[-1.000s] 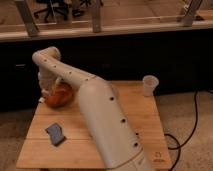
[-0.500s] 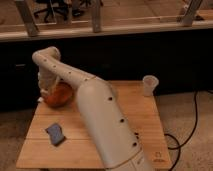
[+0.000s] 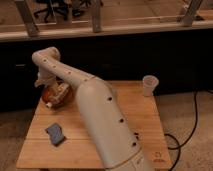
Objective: Place the bottle in the ceramic bowl
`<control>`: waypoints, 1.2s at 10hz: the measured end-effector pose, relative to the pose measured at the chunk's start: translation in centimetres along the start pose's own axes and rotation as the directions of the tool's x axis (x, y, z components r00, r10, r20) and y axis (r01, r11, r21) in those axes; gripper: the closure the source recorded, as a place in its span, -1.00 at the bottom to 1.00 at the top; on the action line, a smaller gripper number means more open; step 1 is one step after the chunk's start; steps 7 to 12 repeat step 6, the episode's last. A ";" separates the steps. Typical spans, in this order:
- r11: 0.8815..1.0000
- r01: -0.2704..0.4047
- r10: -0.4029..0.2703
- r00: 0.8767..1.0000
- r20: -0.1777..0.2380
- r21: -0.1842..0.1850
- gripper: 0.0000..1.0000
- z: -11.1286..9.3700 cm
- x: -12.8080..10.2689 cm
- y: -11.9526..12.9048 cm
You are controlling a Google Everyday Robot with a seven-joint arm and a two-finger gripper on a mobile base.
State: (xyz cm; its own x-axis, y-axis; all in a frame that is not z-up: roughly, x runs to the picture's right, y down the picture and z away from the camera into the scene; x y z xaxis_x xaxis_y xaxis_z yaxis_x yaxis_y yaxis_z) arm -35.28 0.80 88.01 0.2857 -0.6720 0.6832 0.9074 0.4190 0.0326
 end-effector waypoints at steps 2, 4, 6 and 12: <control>1.000 0.000 0.000 1.000 0.002 0.008 -0.55 -0.1 -0.1 -0.1; 0.999 -0.005 0.004 1.000 0.014 0.039 -0.55 -0.6 0.0 0.1; 0.998 -0.018 0.016 0.999 0.030 0.064 -0.55 -0.9 0.5 0.8; 0.998 -0.018 0.016 0.999 0.030 0.064 -0.55 -0.9 0.5 0.8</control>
